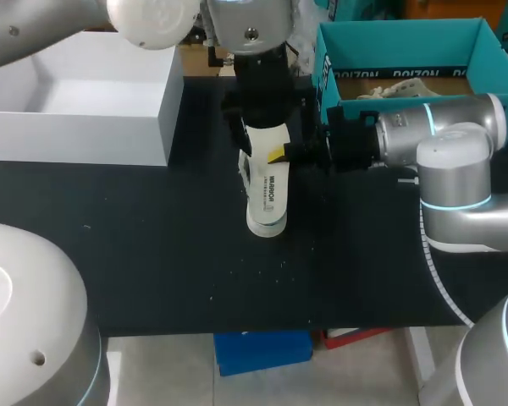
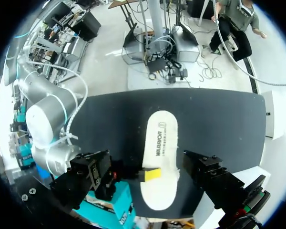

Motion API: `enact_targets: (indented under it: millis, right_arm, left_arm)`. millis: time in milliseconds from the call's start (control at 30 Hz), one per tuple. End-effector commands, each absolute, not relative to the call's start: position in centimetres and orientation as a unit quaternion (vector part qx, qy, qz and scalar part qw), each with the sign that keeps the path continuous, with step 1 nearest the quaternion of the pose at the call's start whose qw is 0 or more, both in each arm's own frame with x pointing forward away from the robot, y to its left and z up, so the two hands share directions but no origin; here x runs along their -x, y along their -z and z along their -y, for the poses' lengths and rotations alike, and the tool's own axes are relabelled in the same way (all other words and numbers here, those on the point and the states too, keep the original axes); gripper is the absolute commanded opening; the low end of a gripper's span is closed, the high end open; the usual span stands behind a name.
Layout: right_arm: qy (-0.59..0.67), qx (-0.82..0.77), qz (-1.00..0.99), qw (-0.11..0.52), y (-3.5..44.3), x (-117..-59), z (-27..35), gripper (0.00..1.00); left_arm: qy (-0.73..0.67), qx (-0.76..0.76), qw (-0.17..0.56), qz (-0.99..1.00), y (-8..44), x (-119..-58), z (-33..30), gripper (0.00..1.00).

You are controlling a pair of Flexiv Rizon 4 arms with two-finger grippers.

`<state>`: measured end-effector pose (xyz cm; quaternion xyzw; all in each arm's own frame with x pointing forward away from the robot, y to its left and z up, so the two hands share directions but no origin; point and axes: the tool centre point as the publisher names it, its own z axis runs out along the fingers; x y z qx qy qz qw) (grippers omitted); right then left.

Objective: Take the shoe out of the shoebox, open the shoe tongue, remove and reinsert the insole, then place the shoe into the shoebox

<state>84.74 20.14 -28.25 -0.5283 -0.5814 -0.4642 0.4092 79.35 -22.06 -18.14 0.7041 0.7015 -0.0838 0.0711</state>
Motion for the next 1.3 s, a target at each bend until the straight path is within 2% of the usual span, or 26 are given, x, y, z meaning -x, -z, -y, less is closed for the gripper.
enact_targets:
  millis: [33, 333, 600, 1300]
  right_arm:
    - [0.465, 0.529, 0.581, 0.408, 28.3, -84.7, -20.3, 0.00]
    - [0.465, 0.529, 0.581, 0.408, 28.3, -84.7, -20.3, 0.00]
    - [0.465, 0.529, 0.581, 0.408, 28.3, -84.7, -20.3, 0.00]
    - [0.465, 0.529, 0.581, 0.408, 28.3, -84.7, -20.3, 0.00]
  left_arm:
    - [0.107, -0.676, 0.182, -0.706, 19.6, -78.2, 19.6, 1.00]
    - [0.257, -0.625, 0.436, -0.595, 20.3, -77.0, 16.7, 1.00]
    - [0.384, -0.505, 0.578, -0.514, 22.8, -77.7, 13.3, 1.00]
    - [0.405, -0.490, 0.593, -0.494, 23.2, -77.9, 13.0, 1.00]
